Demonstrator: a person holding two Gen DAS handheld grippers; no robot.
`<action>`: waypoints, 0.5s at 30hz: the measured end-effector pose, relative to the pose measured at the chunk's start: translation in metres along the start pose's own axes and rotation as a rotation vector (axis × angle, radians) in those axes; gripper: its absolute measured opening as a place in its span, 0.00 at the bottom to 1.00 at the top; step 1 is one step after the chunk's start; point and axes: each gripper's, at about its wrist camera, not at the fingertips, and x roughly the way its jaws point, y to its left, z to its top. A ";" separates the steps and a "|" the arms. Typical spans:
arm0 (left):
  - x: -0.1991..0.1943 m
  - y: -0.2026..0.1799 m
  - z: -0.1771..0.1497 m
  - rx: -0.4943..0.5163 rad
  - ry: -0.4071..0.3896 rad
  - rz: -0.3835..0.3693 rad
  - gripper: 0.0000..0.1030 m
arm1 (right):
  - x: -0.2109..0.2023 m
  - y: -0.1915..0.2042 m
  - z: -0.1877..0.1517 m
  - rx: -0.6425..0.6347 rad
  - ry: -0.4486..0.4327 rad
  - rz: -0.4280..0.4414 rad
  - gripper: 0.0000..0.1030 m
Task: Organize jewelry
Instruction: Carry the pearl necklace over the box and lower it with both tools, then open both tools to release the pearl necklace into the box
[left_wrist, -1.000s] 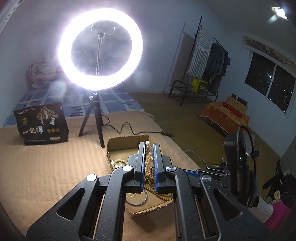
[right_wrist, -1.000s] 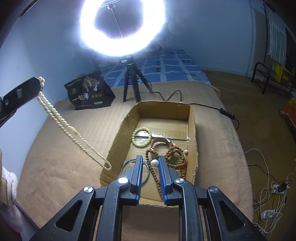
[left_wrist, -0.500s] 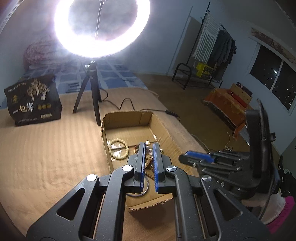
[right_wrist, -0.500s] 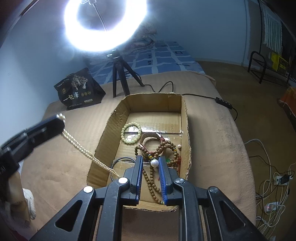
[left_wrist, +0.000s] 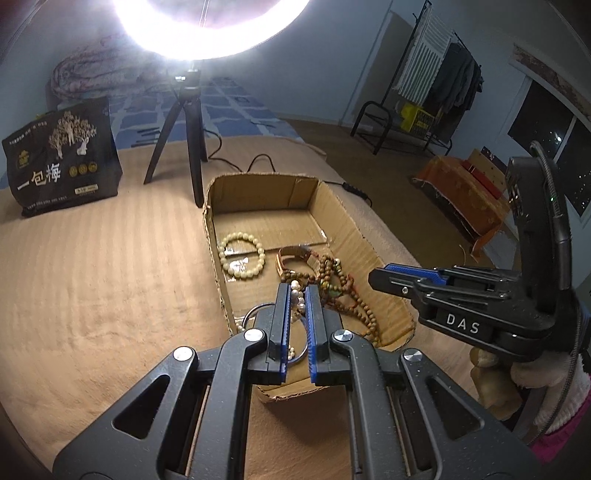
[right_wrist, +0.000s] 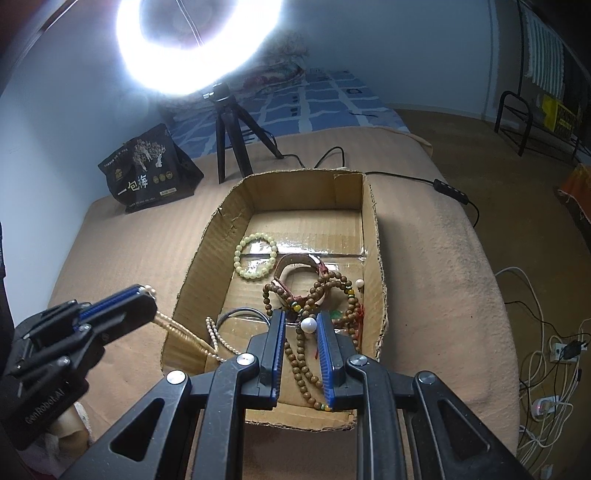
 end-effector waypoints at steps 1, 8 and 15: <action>0.001 0.001 -0.001 -0.004 0.005 -0.001 0.05 | 0.001 0.000 0.000 0.000 0.002 0.001 0.15; 0.006 0.003 -0.003 -0.009 0.018 -0.005 0.05 | 0.005 0.001 0.000 -0.003 0.012 -0.002 0.15; 0.010 0.001 -0.006 0.006 0.037 0.009 0.05 | 0.011 0.003 -0.001 -0.003 0.024 -0.005 0.16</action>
